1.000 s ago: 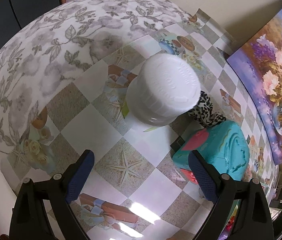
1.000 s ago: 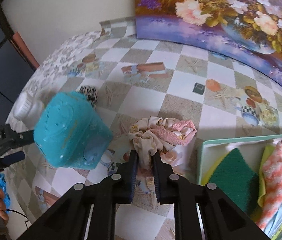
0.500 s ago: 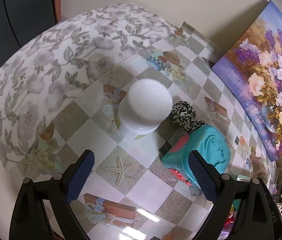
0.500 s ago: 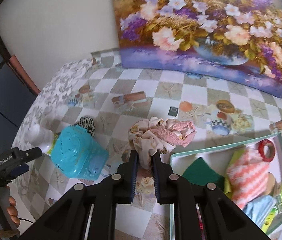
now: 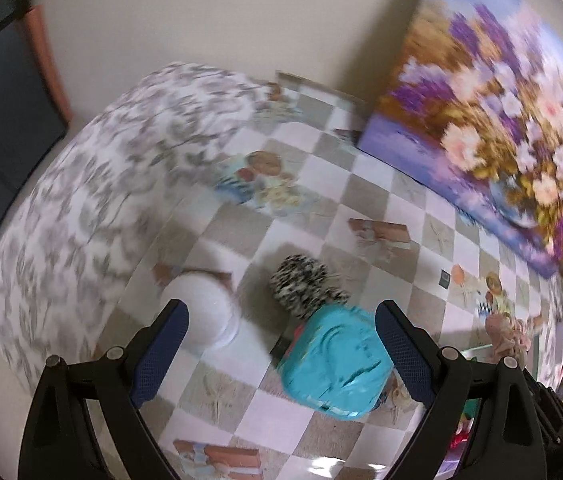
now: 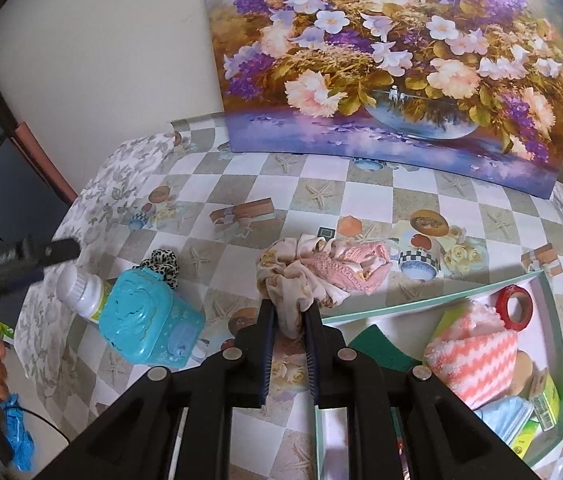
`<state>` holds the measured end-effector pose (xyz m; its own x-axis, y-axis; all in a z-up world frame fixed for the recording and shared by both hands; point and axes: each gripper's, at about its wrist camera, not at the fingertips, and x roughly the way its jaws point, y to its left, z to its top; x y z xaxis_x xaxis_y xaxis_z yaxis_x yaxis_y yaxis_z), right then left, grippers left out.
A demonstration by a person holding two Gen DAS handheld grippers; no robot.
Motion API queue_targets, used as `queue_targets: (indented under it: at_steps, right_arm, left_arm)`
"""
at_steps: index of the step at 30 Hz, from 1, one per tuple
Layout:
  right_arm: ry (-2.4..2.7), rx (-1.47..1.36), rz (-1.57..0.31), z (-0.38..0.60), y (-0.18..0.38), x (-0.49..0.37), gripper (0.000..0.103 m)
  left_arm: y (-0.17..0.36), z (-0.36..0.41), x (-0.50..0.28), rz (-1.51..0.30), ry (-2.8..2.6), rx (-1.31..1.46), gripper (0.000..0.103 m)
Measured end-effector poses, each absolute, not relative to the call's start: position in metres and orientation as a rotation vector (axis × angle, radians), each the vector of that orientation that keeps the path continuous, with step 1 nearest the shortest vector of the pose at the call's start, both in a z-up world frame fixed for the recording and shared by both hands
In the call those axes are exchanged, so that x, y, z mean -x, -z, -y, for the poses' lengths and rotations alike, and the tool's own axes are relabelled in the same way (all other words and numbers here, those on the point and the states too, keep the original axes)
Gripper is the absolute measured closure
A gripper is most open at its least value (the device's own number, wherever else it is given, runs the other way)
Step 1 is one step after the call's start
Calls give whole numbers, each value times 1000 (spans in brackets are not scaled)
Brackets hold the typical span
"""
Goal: Organize soft objects
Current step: 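Grasp the leopard-print scrunchie with the left gripper while the right gripper holds the floral scrunchie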
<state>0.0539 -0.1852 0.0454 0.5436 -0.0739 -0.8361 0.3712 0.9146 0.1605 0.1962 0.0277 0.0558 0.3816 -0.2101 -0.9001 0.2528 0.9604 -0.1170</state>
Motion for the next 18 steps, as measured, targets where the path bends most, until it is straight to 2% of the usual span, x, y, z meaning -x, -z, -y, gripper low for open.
queue_targets:
  at_steps: [7, 9, 18]
  right_arm:
    - [278, -351, -962, 189, -44, -54, 88]
    - [280, -352, -963, 190, -43, -54, 88]
    - [289, -367, -978, 196, -35, -56, 88]
  left_arm:
    - [-32, 0, -230, -1267, 337, -62, 10]
    - [-23, 5, -238, -1301, 328, -76, 19]
    - [19, 7, -267, -1439, 250, -92, 34]
